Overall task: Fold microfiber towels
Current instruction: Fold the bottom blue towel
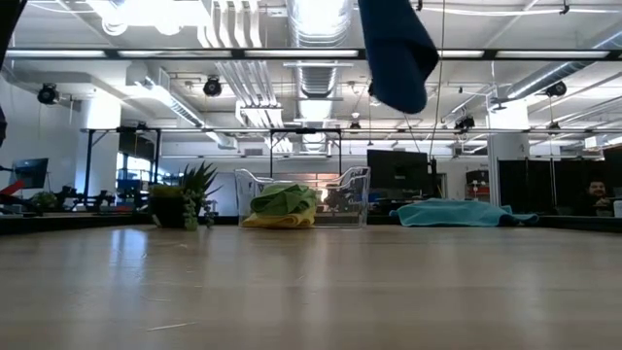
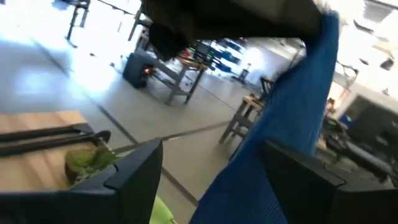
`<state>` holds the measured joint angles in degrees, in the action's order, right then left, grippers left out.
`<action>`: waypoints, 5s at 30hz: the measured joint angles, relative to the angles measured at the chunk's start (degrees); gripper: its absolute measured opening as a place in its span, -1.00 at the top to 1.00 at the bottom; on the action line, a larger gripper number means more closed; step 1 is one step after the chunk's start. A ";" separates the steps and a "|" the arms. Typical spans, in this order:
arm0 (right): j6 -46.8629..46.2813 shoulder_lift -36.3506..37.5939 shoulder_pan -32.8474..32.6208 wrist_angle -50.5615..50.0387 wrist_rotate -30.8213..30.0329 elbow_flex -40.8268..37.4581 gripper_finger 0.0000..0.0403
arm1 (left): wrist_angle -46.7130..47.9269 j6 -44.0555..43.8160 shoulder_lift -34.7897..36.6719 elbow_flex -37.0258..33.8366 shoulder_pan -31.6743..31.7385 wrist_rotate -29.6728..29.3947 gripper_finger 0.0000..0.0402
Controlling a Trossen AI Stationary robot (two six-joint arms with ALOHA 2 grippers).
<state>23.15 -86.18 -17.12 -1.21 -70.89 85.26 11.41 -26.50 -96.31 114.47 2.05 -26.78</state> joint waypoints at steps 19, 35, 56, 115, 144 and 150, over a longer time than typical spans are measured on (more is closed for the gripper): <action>-7.67 4.06 2.92 -6.81 -2.68 -1.51 -0.11 | 8.69 3.35 4.90 0.31 0.12 10.83 1.00; -21.21 3.90 4.01 -18.40 15.05 -1.83 -0.11 | 9.13 3.42 8.50 0.31 0.26 20.83 1.00; -33.66 3.98 3.18 -33.38 21.94 -1.93 0.30 | 11.94 3.24 10.01 0.31 0.23 22.58 1.00; -57.24 15.24 2.51 -65.09 26.94 -11.94 0.96 | 47.35 10.40 9.95 -24.00 -0.93 1.05 1.00; -95.32 4.97 -26.59 -29.99 47.02 -36.24 0.96 | -1.69 -15.36 7.99 -63.47 -25.30 24.42 1.00; -93.28 4.97 -25.02 -31.75 47.13 -36.78 0.96 | -1.82 -15.19 8.07 -63.20 -23.98 19.83 1.00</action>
<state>-70.12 -81.21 -42.14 -32.97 -23.76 48.48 9.58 -41.69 -88.25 51.28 -21.93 -6.95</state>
